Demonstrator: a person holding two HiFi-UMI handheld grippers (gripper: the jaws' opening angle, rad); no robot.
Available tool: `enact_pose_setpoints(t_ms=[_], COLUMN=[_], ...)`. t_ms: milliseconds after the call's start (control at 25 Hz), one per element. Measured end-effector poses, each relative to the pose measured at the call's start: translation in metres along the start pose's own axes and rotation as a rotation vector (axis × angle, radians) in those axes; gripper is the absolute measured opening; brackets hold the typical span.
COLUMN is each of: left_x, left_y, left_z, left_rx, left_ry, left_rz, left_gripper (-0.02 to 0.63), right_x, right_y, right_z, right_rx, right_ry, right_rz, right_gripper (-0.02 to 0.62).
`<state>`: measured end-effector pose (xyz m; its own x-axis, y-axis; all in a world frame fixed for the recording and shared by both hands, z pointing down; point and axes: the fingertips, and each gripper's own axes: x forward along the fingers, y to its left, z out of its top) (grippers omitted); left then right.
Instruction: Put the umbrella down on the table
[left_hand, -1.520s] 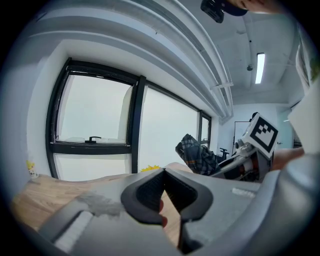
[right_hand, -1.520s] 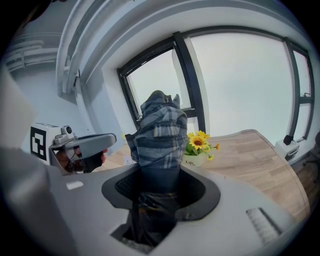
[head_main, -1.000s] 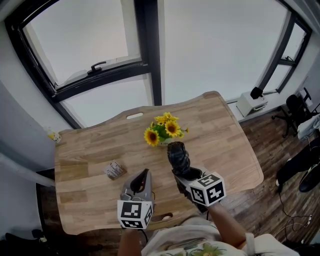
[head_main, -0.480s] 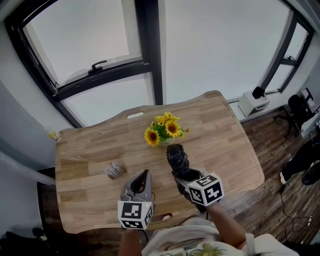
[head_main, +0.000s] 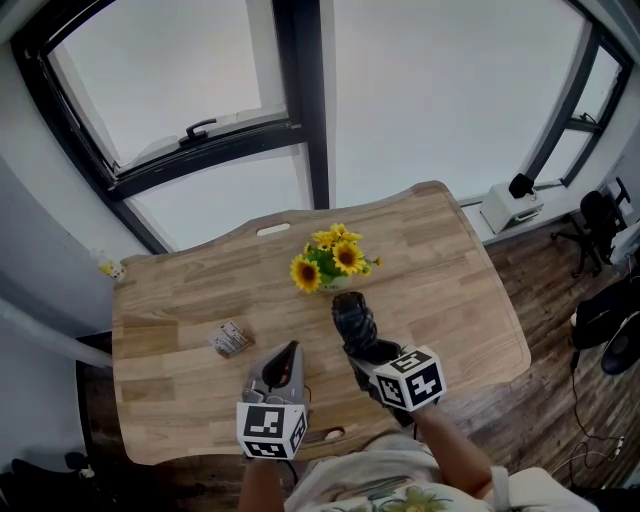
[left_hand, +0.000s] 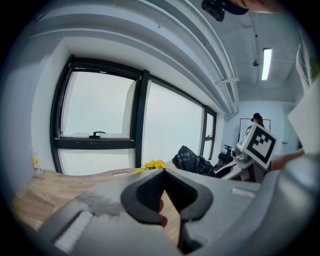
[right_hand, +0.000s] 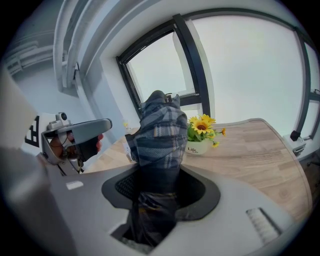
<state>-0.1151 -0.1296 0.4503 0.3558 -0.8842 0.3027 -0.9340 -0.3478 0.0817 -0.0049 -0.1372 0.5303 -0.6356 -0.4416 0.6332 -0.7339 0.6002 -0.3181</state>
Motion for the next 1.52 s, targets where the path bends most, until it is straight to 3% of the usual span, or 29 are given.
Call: enact_pose_setpoints(t_ms=[1520], left_x=[0.015], left_y=[0.012], left_z=[-0.012], left_rx=[-0.02], left_ry=[0.053], left_rz=[0.035], left_gripper=[0.002], right_x=[0.038], right_y=[-0.018], right_z=[-0.026], right_rx=[-0.008], right_ry=[0.138], right_rz=[0.044], right_gripper=[0.19])
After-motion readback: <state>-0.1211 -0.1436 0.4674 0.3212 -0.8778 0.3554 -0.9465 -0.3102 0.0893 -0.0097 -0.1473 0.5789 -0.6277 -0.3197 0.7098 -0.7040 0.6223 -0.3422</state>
